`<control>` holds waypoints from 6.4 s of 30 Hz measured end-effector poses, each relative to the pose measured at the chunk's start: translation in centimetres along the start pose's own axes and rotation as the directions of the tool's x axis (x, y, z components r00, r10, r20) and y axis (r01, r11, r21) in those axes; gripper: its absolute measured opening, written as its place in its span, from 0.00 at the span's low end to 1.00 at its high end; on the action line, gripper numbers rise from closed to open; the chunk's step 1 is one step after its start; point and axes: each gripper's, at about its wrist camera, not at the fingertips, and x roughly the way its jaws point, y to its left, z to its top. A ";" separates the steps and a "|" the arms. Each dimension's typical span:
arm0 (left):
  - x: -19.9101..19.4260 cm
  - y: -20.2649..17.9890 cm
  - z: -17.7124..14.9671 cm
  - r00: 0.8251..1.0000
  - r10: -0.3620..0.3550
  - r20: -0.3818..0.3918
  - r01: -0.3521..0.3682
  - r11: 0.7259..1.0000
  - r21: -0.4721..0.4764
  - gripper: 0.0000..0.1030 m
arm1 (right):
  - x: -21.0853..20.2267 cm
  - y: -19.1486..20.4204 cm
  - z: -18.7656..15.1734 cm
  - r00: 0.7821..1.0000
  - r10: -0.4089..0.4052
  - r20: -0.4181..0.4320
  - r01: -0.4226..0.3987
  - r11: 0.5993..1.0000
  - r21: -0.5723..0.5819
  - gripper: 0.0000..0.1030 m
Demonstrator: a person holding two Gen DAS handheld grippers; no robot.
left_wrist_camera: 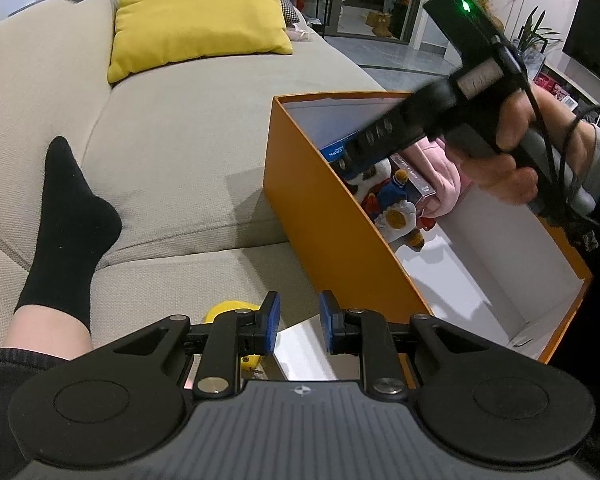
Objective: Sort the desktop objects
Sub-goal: 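Withdraw the right gripper from the shoebox back toward the sofa items, then grasp the white floral bottle with the left gripper while the right grasps the yellow tape measure, then carry the floral bottle and tape measure with both grippers over the shoebox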
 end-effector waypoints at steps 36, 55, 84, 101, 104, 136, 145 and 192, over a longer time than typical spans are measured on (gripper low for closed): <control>-8.3 -0.7 -3.7 0.970 0.226 0.087 -0.196 0.943 -0.270 0.25 | -8.1 5.8 -5.1 0.962 -0.065 0.266 0.101 0.987 -0.124 0.45; -13.6 0.1 -12.1 0.927 0.375 -0.007 -0.334 0.816 -0.471 0.28 | -10.9 16.2 -14.0 0.958 0.119 0.262 -0.098 0.991 -0.092 0.52; -4.2 7.1 -9.5 0.952 0.257 -0.164 -0.301 0.704 -0.643 0.32 | 2.5 20.4 -3.4 0.955 -0.185 -0.231 0.001 0.784 -0.621 0.34; -2.1 2.6 -10.7 0.903 0.094 -0.419 -0.274 0.878 -0.393 0.51 | 8.0 22.0 -3.7 0.897 -0.331 -0.292 -0.071 0.544 -0.836 0.47; -1.5 1.5 -10.9 0.877 0.096 -0.470 -0.284 0.894 -0.347 0.51 | 7.9 22.0 -4.5 0.893 -0.361 -0.268 -0.066 0.484 -0.873 0.50; -0.3 -1.5 -12.0 0.807 0.142 -0.573 -0.383 0.865 -0.324 0.58 | 5.3 22.2 -2.8 0.925 -0.327 -0.196 0.019 0.554 -0.832 0.22; -3.4 -3.3 -11.2 0.848 0.208 -0.488 -0.412 0.838 -0.359 0.56 | 1.9 22.5 -2.8 0.954 -0.255 -0.159 0.036 0.623 -0.781 0.21; -2.8 0.6 7.2 0.953 0.276 -0.122 -0.302 0.886 -0.351 0.53 | 0.1 -0.8 -1.3 0.982 0.165 -0.092 -0.151 0.979 0.140 0.21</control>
